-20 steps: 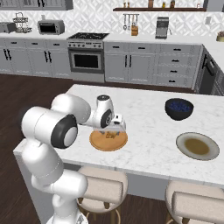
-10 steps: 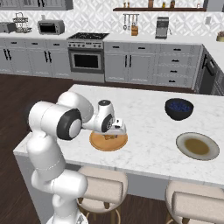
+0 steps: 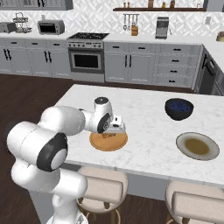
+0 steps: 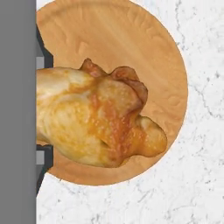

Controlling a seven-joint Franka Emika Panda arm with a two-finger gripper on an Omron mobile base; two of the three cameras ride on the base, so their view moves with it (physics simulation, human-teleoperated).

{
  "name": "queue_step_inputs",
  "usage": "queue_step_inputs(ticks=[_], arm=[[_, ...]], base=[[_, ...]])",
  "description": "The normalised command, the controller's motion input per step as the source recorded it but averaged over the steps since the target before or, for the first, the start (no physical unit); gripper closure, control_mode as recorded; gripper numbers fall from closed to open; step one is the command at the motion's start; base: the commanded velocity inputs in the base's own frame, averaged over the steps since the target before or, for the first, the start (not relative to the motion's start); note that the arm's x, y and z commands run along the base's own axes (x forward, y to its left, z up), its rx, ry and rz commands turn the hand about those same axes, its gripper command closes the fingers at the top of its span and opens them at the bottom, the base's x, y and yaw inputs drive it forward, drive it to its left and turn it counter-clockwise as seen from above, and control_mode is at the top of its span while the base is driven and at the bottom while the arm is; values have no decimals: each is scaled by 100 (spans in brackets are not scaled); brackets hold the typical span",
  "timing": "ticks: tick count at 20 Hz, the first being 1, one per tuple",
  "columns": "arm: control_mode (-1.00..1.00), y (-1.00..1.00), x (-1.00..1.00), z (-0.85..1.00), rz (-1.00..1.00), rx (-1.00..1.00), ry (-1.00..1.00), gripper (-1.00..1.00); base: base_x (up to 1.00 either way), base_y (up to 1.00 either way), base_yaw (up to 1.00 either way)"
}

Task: Pick the chicken drumstick and sweet potato from their plates and place them in the bowl. Then put the bowl in the fridge.

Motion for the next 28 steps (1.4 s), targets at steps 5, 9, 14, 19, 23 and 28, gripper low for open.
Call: queue_step_inputs(ticks=[5,9,14,19,23,28], arm=[[-100,31,-96,80,0,0,-6,100],[-100,17,-92,65,0,0,-5,100],[-100,11,-50,70,0,0,-6,100],[-100,0,-55,55,0,1,-4,100],[100,0,-18,10,0,0,0,100],[100,0,0,0,0,0,0,100]], base=[[0,0,0],[0,0,0],[0,0,0],[0,0,0],[-58,-16,0],[-94,-79,-1]])
